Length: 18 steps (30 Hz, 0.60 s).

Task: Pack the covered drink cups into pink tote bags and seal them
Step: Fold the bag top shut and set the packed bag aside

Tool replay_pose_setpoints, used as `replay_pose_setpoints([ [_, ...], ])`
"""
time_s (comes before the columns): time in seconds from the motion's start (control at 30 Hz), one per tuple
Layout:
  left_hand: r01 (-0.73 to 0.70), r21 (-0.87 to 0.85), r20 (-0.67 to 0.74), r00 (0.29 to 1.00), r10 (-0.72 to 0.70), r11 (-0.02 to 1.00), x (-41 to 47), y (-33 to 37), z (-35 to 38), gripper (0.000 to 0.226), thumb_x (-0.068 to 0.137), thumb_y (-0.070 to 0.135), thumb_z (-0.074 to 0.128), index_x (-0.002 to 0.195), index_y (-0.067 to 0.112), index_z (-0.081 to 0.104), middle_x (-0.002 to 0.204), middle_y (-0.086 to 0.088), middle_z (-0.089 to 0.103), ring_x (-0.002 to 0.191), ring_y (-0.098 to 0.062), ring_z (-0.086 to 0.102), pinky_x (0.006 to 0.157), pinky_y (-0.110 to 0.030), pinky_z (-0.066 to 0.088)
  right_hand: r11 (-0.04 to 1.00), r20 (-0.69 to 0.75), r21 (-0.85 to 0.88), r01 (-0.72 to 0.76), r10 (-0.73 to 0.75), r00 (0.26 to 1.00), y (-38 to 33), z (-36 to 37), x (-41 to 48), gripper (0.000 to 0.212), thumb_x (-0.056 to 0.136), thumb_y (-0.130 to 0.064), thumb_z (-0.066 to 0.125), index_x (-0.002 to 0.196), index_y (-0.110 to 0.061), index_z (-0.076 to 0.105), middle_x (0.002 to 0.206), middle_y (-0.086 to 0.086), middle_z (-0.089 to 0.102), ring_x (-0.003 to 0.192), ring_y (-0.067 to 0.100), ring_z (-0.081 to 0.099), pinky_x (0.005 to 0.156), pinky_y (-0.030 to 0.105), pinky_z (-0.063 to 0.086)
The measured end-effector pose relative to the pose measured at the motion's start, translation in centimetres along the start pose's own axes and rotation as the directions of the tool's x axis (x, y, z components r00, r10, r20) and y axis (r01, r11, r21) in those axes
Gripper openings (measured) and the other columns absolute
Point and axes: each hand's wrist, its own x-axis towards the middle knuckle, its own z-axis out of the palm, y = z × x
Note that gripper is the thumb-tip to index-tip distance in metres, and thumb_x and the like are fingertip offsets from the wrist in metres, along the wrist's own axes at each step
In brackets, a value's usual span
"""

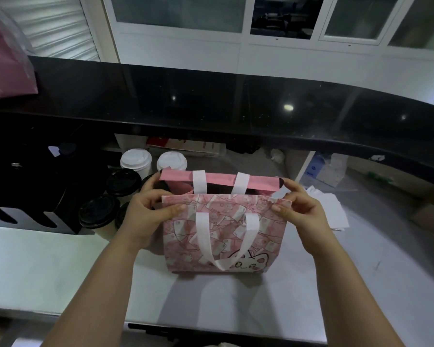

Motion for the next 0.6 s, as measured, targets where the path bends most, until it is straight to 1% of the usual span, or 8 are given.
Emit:
replay_pose_setpoints([
  [0.03,-0.002,-0.003,-0.014,1.000,0.002,1.000,0.1,-0.2,0.1,0.019,0.059,0.008,0.083,0.075,0.017,0.079,0.138,0.001,0.054,0.122,-0.016,0.058,0.086,-0.026,0.055,1.000,-0.004,0.004,0.004,-0.004,1.000,0.1,0.0,0.0,0.013,0.059,-0.028,0.082,0.062,-0.023,0.070,0.125,-0.023,0.058,0.121,0.018,0.055,0.075,0.030,0.055],
  [0.17,-0.049,0.054,-0.114,0.992,0.055,0.997,0.1,-1.8,0.3,0.026,0.062,0.021,0.086,0.086,0.027,0.080,0.121,0.006,0.065,0.116,-0.021,0.062,0.097,-0.042,0.051,1.000,-0.043,0.019,0.004,-0.003,0.999,0.6,0.6,0.0,0.013,0.064,-0.029,0.080,0.068,-0.020,0.073,0.129,-0.017,0.058,0.119,0.021,0.056,0.077,0.035,0.057],
  [0.27,-0.071,0.075,-0.189,0.978,0.084,0.995,0.1,-2.8,0.4,0.031,0.061,0.033,0.088,0.090,0.028,0.080,0.121,0.004,0.068,0.114,-0.022,0.064,0.094,-0.043,0.051,0.999,-0.080,0.033,0.003,0.000,0.997,1.0,1.5,0.1,0.010,0.070,-0.029,0.076,0.077,-0.022,0.078,0.127,-0.025,0.058,0.113,0.008,0.060,0.071,0.022,0.056],
  [0.33,-0.060,0.039,-0.221,0.973,0.068,0.997,-0.1,-3.1,0.5,0.033,0.060,0.032,0.088,0.091,0.026,0.080,0.118,0.000,0.070,0.111,-0.024,0.066,0.094,-0.045,0.052,0.999,-0.060,0.049,-0.003,0.006,0.998,1.1,2.0,0.1,0.012,0.074,-0.028,0.074,0.083,-0.023,0.079,0.126,-0.033,0.056,0.110,-0.004,0.059,0.070,0.015,0.054],
  [0.37,-0.050,0.020,-0.237,0.970,0.053,0.999,-0.2,-3.0,0.6,0.033,0.059,0.030,0.088,0.091,0.026,0.080,0.115,-0.001,0.072,0.108,-0.024,0.068,0.093,-0.045,0.053,0.998,-0.046,0.056,-0.009,0.012,0.999,1.2,2.1,0.2,0.015,0.075,-0.027,0.073,0.087,-0.022,0.079,0.126,-0.034,0.055,0.109,-0.006,0.058,0.071,0.015,0.054],
  [0.43,-0.029,0.007,-0.263,0.964,0.030,1.000,-0.4,-2.7,1.0,0.031,0.059,0.027,0.088,0.090,0.027,0.080,0.106,-0.001,0.075,0.102,-0.022,0.070,0.090,-0.042,0.056,0.998,-0.046,0.061,-0.019,0.022,0.999,1.4,2.2,0.5,0.021,0.078,-0.025,0.071,0.094,-0.014,0.078,0.129,-0.026,0.056,0.110,0.002,0.061,0.074,0.022,0.056],
  [0.5,-0.012,0.003,-0.286,0.958,0.013,1.000,-0.5,-2.3,1.6,0.027,0.061,0.025,0.086,0.088,0.029,0.079,0.096,0.000,0.076,0.093,-0.019,0.072,0.085,-0.039,0.059,0.997,-0.094,0.076,-0.019,0.026,0.995,1.6,2.5,0.8,0.020,0.081,-0.018,0.071,0.096,-0.006,0.075,0.126,-0.008,0.061,0.109,0.019,0.064,0.077,0.031,0.059],
  [0.6,-0.026,-0.016,-0.319,0.948,0.020,1.000,-0.7,-1.8,2.2,0.025,0.062,0.023,0.085,0.085,0.029,0.079,0.089,0.000,0.077,0.087,-0.019,0.072,0.080,-0.035,0.059,0.990,-0.186,0.141,-0.006,0.033,0.982,1.8,3.0,1.0,0.013,0.080,-0.003,0.072,0.093,-0.006,0.075,0.114,0.007,0.068,0.102,0.029,0.067,0.080,0.034,0.058],
])
